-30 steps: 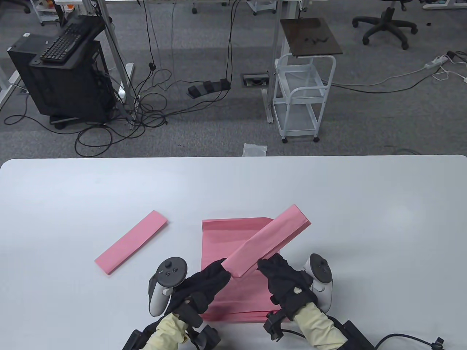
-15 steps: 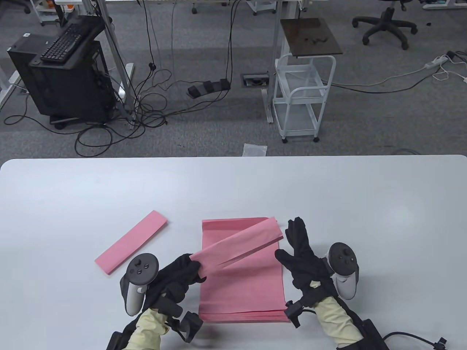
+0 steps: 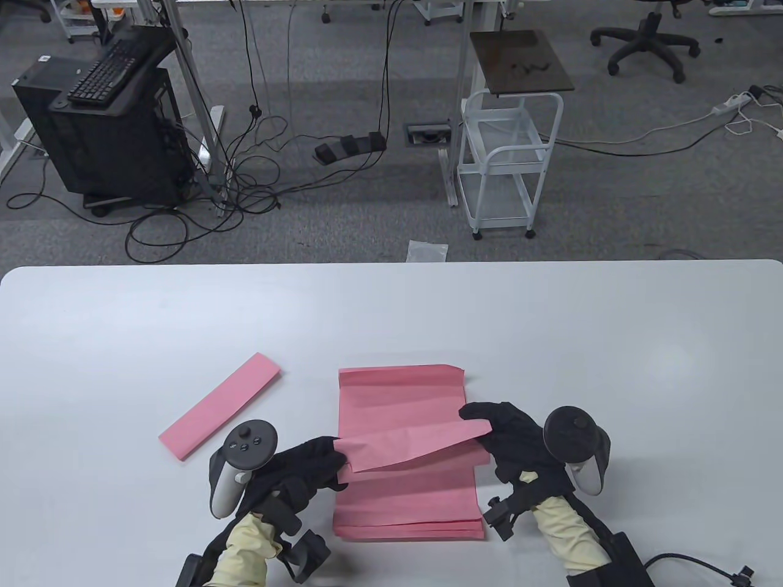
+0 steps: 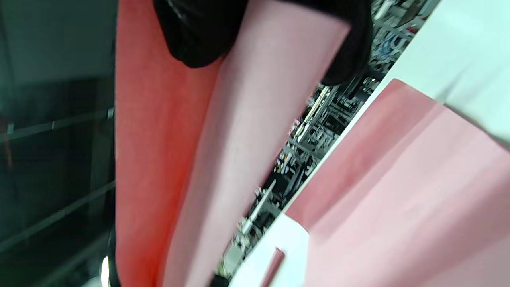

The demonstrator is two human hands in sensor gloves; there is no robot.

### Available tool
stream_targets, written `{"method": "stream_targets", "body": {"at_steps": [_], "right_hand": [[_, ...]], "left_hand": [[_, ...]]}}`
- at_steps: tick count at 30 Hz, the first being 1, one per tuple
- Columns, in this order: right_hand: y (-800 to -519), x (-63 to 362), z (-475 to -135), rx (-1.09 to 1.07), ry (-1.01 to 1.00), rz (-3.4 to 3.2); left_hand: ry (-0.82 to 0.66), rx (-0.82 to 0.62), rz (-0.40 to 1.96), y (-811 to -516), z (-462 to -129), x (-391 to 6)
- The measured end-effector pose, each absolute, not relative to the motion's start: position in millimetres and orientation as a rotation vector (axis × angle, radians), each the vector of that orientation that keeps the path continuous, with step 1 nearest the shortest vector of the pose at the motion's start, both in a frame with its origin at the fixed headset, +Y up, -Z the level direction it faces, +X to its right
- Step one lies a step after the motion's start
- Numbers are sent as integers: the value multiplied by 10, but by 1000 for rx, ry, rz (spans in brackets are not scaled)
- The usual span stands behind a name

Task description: Unfold complexly folded papers and stack

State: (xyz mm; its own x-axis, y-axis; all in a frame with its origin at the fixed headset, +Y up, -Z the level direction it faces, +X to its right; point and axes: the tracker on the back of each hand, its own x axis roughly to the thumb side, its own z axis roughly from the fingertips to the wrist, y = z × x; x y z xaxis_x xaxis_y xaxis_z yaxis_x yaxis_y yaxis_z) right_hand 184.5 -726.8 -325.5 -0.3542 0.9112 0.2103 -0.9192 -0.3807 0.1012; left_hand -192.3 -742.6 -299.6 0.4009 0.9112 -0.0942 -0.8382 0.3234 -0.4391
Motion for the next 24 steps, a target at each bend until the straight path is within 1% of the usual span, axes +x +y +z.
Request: {"method": "stream_targets", "body": {"at_steps": [2,4,7,9,11,13,15,17,18,20,22,24], "right_hand": [[-7324,1856,-3262,234,0,1846],[-7387,1862,-3266,157,40,1745],[-7431,1870,-3263,96,79,1687],[-7418,1866,-3254,108,47,1754],[-7392,1858,-3246,161,19,1801],[-7367,1826,-3242,228,10,1770],[-7356,1778,-3229,268,12,1733],[-7363,1728,-3224,326,32,1693],[-7367,1701,-3222,358,57,1667],[-7371,1671,-3215,384,76,1646],[-7373,1642,-3211,396,84,1652],[-7380,1629,-3212,413,99,1682]], "left_hand": [[-190,-469,1150,-7426,-2991,-1911],[-212,-464,1081,-7413,-2994,-1896],[-230,-485,1000,-7402,-2998,-1894],[-205,-466,1000,-7406,-2996,-1903],[-183,-499,1019,-7410,-2986,-1903],[-135,-477,1051,-7413,-2970,-1902],[-105,-493,1134,-7428,-2951,-1889],[-78,-518,1294,-7465,-2911,-1876],[-61,-507,1367,-7481,-2894,-1875],[8,-474,1436,-7501,-2865,-1890],[93,-411,1471,-7514,-2840,-1907],[128,-390,1468,-7515,-2842,-1910]]}}
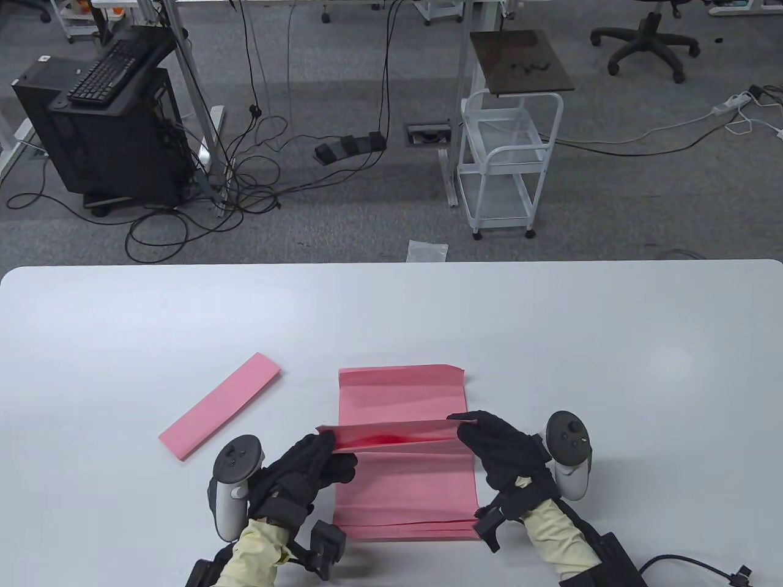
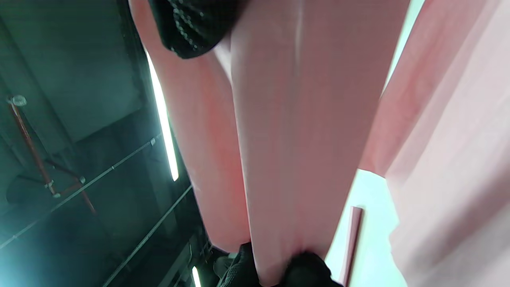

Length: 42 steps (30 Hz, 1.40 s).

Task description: Unfold complexly folded papers and stack

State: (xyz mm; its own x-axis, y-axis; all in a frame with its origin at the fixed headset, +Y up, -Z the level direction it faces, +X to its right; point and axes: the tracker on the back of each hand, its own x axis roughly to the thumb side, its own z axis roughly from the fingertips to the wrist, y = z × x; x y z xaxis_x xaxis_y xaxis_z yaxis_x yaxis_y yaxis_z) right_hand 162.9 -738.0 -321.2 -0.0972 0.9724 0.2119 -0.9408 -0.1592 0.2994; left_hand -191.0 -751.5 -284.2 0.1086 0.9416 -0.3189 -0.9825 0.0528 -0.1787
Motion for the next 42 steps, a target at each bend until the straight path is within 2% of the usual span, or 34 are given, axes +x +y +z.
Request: {"method": "stream_targets", "body": {"at_steps": [3,9,11,13,15,19,27,32,34,39,42], "right_hand": [[-7394,1634,-3221,386,82,1709],[-7366,1812,-3367,123,36,1719],[-7373,1896,-3463,33,82,1746],[-7372,1892,-3542,31,176,1757],[-7363,1878,-3607,-17,202,1760],[-7329,1851,-3736,-16,267,1748],[-7243,1766,-3901,22,309,1779],[-7248,1746,-3993,20,349,1764],[-7244,1732,-4023,10,339,1752],[-7206,1760,-4107,-65,253,1673],[-7187,1737,-4125,-58,258,1670]], "left_hand": [[132,-365,1452,-7524,-2848,-1901],[-78,-276,1335,-7438,-2855,-1810],[-186,-243,1257,-7417,-2811,-1786],[-275,-196,1198,-7401,-2776,-1755],[-354,-96,1141,-7370,-2768,-1738],[-395,-36,1089,-7291,-2797,-1775],[-380,-61,1152,-7331,-2811,-1822],[-365,-32,1060,-7326,-2812,-1825],[-368,-51,1017,-7326,-2804,-1810],[-394,-207,912,-7365,-2781,-1803],[-407,-231,967,-7392,-2813,-1803]]}}
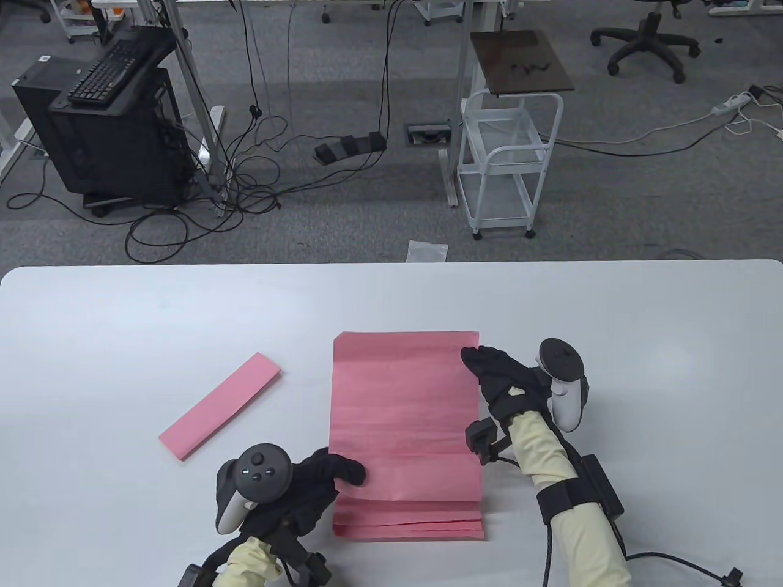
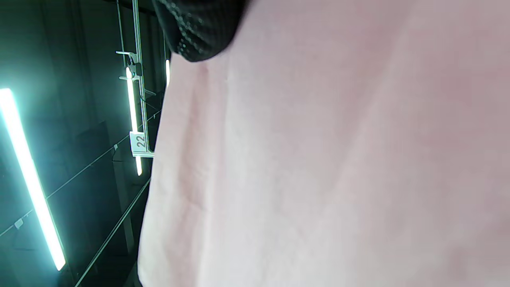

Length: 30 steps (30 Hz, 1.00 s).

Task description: Unfold complexly folded papers and stack

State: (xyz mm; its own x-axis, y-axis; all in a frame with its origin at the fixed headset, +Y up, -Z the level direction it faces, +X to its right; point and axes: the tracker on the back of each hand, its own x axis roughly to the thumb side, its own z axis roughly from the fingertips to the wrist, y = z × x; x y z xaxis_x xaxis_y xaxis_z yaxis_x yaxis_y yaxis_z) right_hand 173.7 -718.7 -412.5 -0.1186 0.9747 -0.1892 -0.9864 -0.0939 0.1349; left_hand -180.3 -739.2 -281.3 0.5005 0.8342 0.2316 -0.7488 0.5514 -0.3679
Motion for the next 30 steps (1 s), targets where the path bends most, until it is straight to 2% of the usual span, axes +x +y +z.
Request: {"method": "stream_targets", "body": {"at_steps": [6,9,11,13,18,30], "right_hand": [[-7191,1744,-4112,-51,257,1690],[-7188,1747,-4103,-52,251,1690],[-7181,1756,-4109,-54,247,1700],[-7179,1761,-4119,-62,239,1699],[-7201,1759,-4125,-70,241,1703],[-7341,1781,-4135,-120,264,1770]], "left_hand": [[-438,-309,1082,-7419,-2805,-1824],[-394,-295,1111,-7414,-2772,-1803],[-326,-244,1069,-7419,-2763,-1763],[-326,-246,994,-7433,-2763,-1751],[-307,-273,1020,-7483,-2791,-1742],[-302,-217,904,-7539,-2774,-1740]]}}
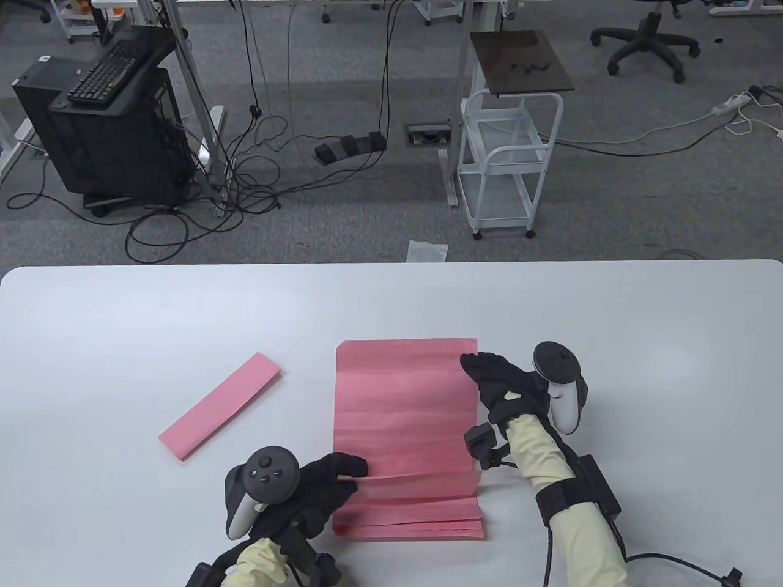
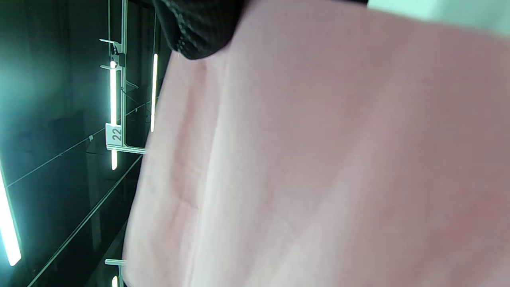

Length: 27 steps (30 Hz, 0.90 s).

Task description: Unfold complexly folded papers and stack

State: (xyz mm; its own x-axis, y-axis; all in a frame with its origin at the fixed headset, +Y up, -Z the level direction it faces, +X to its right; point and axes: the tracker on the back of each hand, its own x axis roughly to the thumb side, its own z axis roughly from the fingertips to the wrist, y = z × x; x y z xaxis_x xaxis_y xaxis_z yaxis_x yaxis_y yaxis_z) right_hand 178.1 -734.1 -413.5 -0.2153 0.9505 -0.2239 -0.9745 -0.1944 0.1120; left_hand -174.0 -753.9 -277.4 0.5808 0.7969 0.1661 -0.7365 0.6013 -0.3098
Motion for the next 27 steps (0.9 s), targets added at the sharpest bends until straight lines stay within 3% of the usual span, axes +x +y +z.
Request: {"method": "stream_targets", "body": {"at_steps": [6,16,23,27], "right_hand": [[-7431,1753,-4171,-167,263,1818],[-7601,1641,-4155,-180,263,1890],[-7629,1641,-4131,-175,243,1936],[-7640,1646,-4137,-182,222,1957]], "left_hand": [[-395,-163,639,-7488,-2771,-1688],[-461,-489,588,-7697,-2833,-1707],[-395,-529,606,-7727,-2794,-1615],[-428,-537,458,-7717,-2746,-1474]]}}
